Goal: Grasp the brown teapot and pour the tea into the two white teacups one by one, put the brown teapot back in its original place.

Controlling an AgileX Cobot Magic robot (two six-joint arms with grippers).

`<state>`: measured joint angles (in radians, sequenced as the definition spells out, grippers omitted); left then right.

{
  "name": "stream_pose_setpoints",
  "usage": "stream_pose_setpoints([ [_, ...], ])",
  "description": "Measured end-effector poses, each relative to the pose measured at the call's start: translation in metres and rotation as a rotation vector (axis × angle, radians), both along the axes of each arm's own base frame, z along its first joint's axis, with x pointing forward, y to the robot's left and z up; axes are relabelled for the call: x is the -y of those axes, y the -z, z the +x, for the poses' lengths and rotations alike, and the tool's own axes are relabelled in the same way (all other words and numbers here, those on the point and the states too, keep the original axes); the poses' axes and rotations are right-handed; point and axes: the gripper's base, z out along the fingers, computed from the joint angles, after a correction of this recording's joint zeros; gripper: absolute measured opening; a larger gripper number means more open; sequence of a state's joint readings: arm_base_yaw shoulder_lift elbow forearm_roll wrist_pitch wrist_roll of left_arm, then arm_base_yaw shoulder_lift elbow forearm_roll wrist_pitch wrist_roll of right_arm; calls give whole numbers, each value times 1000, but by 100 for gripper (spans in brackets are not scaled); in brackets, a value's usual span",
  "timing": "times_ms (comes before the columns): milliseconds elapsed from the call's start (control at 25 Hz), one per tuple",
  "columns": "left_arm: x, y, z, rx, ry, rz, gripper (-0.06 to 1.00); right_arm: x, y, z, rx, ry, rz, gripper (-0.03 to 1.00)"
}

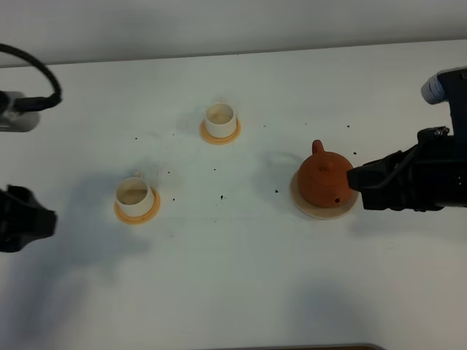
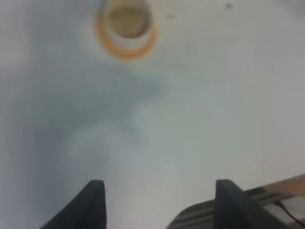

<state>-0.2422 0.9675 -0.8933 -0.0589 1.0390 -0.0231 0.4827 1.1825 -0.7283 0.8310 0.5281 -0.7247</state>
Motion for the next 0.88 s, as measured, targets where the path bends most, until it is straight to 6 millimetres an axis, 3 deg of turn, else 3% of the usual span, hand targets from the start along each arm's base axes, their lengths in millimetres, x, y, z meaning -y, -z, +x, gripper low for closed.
stream_pose_setpoints([
  [280,-17,-9,-25,26,-111,70,50,4,-15,1,-82,9,-98,24],
  [880,-44,32,-75,71,-301,147,49,14,-28,6,-90,77,-226,24],
])
